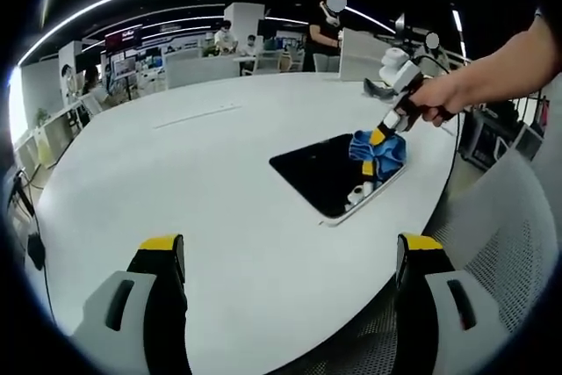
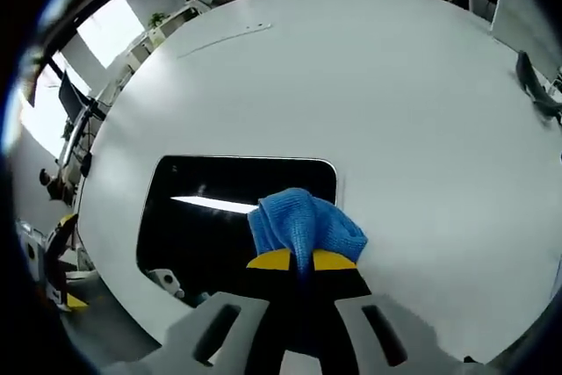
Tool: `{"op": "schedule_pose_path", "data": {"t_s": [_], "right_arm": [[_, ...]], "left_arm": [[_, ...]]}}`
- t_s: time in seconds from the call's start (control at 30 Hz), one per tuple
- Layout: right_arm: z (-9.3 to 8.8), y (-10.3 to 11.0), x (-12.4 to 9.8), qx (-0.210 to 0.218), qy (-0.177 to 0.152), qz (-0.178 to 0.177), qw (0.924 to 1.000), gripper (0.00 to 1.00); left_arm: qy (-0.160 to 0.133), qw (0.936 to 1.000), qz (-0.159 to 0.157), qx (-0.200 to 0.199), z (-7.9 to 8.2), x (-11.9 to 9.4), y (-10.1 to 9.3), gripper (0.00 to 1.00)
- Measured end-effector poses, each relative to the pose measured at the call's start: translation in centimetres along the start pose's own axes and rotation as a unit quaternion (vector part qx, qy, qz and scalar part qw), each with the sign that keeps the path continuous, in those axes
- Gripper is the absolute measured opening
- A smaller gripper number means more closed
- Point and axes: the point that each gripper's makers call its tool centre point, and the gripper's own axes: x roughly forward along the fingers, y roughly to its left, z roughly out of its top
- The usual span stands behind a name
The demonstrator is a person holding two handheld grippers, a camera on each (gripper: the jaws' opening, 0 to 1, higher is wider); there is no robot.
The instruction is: Wipe the mirror surface with the cleaning cloth until all visible marks leave the cleaned area.
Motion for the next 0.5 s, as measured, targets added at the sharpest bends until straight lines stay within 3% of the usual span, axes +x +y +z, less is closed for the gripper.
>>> {"op": "schedule_pose_path", "data": {"t_s": [0.5], "right_arm": [[-2.5, 1.1, -0.9, 0.016, 0.007, 0.004, 0.9998, 0.01]], "left_arm": [[-0.009, 0.9998, -0.018, -0.006, 0.6, -0.1, -1.0, 0.99]]}}
